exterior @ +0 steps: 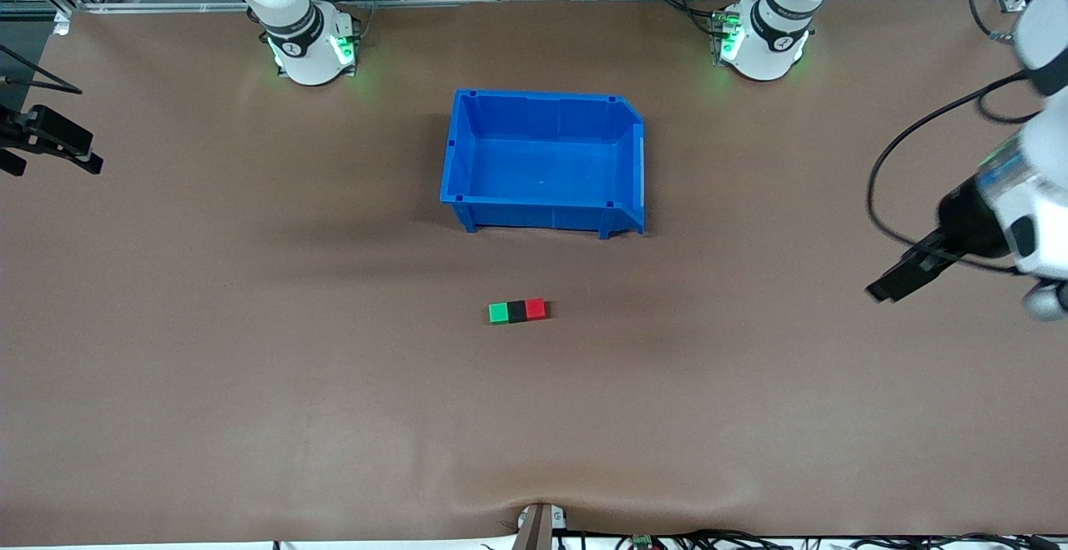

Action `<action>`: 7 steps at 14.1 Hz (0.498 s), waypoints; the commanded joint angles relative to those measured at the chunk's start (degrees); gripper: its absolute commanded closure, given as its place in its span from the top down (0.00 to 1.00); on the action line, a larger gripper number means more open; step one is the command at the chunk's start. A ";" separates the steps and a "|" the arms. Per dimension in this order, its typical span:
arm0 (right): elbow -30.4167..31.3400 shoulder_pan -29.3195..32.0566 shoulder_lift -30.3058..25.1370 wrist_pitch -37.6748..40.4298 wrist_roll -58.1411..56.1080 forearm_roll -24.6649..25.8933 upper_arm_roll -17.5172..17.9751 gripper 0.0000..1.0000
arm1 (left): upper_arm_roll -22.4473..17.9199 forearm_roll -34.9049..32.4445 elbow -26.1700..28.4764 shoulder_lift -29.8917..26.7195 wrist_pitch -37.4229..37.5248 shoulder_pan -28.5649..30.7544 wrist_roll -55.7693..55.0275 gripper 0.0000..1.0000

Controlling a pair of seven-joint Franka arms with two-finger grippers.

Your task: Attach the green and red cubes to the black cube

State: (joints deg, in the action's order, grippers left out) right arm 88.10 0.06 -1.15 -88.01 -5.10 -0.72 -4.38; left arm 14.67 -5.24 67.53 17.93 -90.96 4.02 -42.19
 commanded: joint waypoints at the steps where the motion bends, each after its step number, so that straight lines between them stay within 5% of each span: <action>1: -1.17 0.03 0.45 0.48 -0.43 1.60 0.08 1.00 | 0.37 -0.48 3.29 -4.82 4.89 2.05 8.84 1.00; 7: -1.17 -0.15 0.80 0.56 -0.35 3.09 0.08 1.00 | -13.79 1.02 18.93 -17.12 3.24 -4.81 27.23 1.00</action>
State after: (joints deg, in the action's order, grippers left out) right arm 88.09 0.05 -0.98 -88.03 -5.11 1.30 -4.35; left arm 4.31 -5.08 79.12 7.05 -86.10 0.42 -20.11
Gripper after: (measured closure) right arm 0.000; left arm 0.000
